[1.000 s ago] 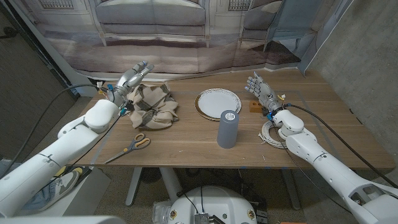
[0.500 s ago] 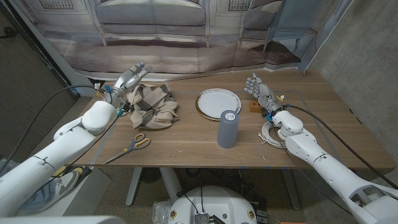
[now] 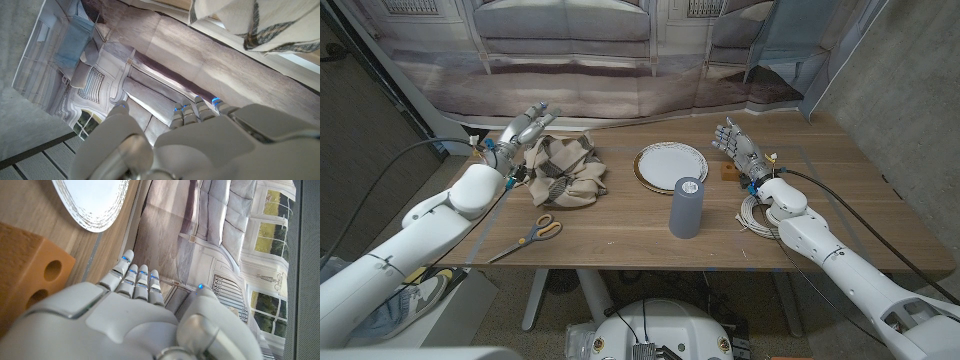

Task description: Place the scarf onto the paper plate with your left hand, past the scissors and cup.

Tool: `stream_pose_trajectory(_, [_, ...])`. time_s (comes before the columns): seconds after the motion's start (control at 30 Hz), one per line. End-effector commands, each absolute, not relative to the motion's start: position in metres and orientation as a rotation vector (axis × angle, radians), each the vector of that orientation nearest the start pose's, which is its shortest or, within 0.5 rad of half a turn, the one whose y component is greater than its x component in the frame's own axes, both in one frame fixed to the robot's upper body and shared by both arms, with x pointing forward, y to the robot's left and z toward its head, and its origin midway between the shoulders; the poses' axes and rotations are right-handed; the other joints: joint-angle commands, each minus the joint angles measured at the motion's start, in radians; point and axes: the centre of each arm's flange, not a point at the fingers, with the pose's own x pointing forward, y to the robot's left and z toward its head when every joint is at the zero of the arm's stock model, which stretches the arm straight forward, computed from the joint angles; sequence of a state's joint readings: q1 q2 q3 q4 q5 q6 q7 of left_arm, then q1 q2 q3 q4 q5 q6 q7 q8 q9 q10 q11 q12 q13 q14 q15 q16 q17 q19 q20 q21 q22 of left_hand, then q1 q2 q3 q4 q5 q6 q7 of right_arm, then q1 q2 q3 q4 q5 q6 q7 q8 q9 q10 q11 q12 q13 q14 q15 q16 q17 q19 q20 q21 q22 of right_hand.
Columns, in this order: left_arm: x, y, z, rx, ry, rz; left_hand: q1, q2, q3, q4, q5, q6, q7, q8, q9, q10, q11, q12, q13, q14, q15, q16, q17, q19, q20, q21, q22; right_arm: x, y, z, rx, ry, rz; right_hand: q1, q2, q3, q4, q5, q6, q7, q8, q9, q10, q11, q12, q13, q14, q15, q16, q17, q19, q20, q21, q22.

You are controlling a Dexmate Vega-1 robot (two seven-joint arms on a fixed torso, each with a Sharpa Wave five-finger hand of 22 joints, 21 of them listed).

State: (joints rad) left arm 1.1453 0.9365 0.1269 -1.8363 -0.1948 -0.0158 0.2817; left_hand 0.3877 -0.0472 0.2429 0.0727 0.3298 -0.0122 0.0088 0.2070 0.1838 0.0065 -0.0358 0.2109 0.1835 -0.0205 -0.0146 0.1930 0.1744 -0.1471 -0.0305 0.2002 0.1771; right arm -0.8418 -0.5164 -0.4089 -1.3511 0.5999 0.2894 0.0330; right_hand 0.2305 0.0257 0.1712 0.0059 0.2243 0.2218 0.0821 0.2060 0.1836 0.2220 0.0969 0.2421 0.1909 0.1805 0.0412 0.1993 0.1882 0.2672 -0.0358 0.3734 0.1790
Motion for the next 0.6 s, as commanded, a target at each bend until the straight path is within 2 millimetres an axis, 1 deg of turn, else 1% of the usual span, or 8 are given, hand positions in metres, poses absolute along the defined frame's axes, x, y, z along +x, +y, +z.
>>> stream_pose_trajectory(0.03, [0.5369,0.3739,0.0364,0.761,-0.644,0.242,0.017,0.001,-0.001,-0.003,0.007,0.001,-0.003,-0.004,0.002,0.008,-0.003,-0.003,0.003,0.004,-0.005,-0.003,0.005,0.001,-0.005,-0.001,0.002,0.6461,-0.2609,-0.0192,-0.029,-0.614,0.276,0.006,0.005,0.000,-0.007,-0.005,0.005,-0.002,-0.002,0.006,0.009,0.001,0.000,0.003,0.012,0.000,0.003,0.003,0.010,0.002,-0.004,0.003])
stream_pose_trajectory(0.37, [0.5428,0.3761,0.0297,0.786,-0.620,0.271,0.019,0.002,-0.002,-0.003,0.008,-0.001,-0.002,-0.006,0.002,0.008,-0.003,-0.004,0.003,0.004,-0.005,-0.003,0.005,0.002,-0.005,-0.001,0.002,0.6485,-0.2586,-0.0201,-0.034,-0.596,0.280,0.003,0.006,-0.002,-0.006,-0.006,0.006,-0.003,-0.002,0.006,0.012,0.000,0.000,0.003,0.012,0.000,0.002,0.003,0.010,0.002,-0.007,0.003])
stream_pose_trajectory(0.6, [0.5417,0.3784,0.0318,0.801,-0.619,0.283,0.020,0.003,-0.003,-0.004,0.009,0.003,-0.002,-0.005,0.002,0.008,-0.005,-0.004,0.004,0.006,-0.005,-0.003,0.005,0.002,-0.005,-0.001,0.002,0.6493,-0.2561,-0.0200,-0.039,-0.591,0.283,0.002,0.006,-0.002,-0.006,-0.006,0.007,-0.003,-0.002,0.006,0.012,0.001,0.000,0.003,0.013,0.000,0.002,0.003,0.010,0.004,-0.009,0.004])
